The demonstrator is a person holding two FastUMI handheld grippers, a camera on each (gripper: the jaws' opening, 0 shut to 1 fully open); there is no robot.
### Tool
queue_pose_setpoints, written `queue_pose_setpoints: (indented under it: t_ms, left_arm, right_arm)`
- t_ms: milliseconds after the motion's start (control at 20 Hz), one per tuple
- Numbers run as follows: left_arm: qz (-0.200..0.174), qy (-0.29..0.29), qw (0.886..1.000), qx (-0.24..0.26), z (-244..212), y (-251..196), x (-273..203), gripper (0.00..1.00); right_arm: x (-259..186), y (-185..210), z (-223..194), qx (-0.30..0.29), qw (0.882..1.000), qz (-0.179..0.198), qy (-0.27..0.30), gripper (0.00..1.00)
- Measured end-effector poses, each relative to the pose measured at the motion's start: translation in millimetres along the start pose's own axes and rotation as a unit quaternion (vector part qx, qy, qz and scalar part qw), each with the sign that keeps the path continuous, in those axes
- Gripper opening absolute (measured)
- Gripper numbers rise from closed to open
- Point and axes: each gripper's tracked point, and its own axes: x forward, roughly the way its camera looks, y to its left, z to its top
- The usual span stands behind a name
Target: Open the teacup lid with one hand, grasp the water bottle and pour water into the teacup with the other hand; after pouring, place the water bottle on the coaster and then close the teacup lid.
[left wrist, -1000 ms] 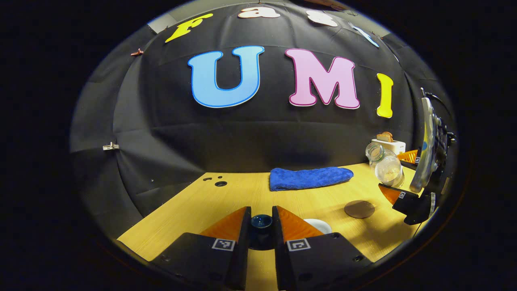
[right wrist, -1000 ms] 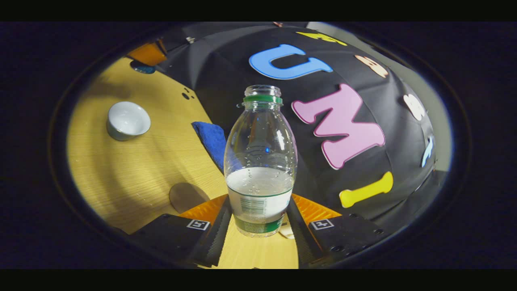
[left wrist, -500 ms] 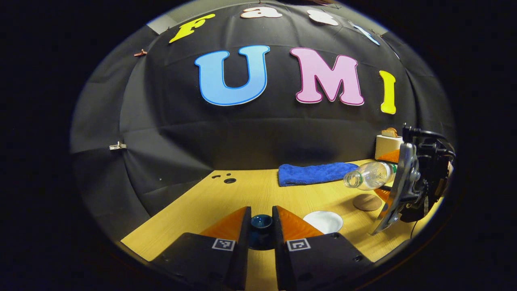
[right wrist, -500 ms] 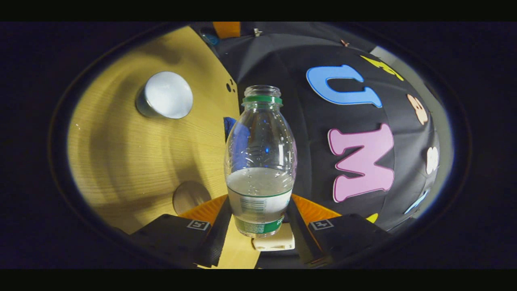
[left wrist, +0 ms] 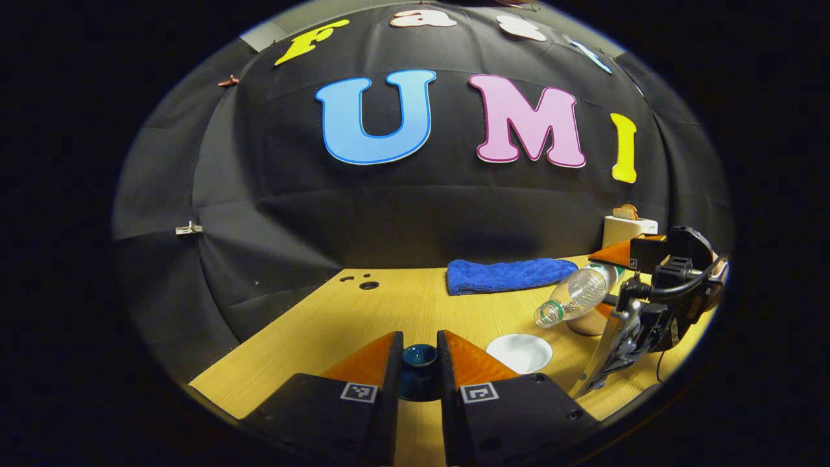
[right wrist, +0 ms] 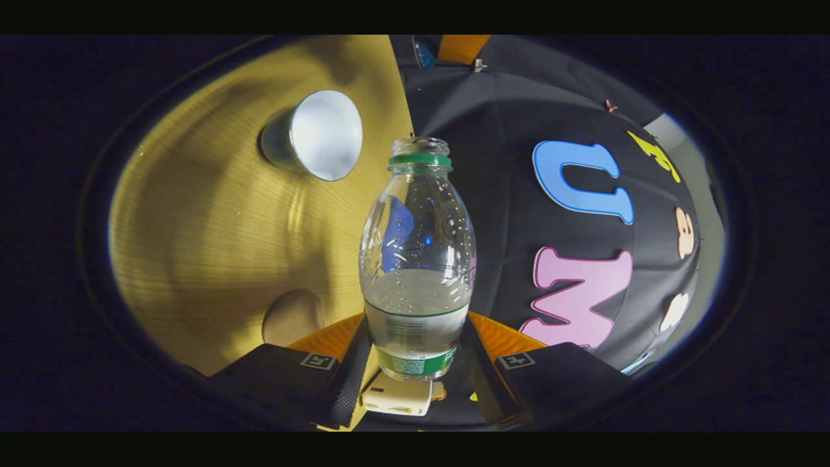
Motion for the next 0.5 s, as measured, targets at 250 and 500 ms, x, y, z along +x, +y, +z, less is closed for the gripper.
queue_pose_setpoints:
  t_ms: [250,500]
  left_arm:
    - [0.000,0.003,1.000,-0.002,-3,0,0,0.32]
    - [-0.001,0.004,1.000,-0.003,-4,-2,-2,0.32]
  right_arm:
    - [3,-10,0,-0.058,0.998,-0.027,-0.012,0.75]
    - [4,-17,1,-0.095,0.994,-0.048,-0.022,0.75]
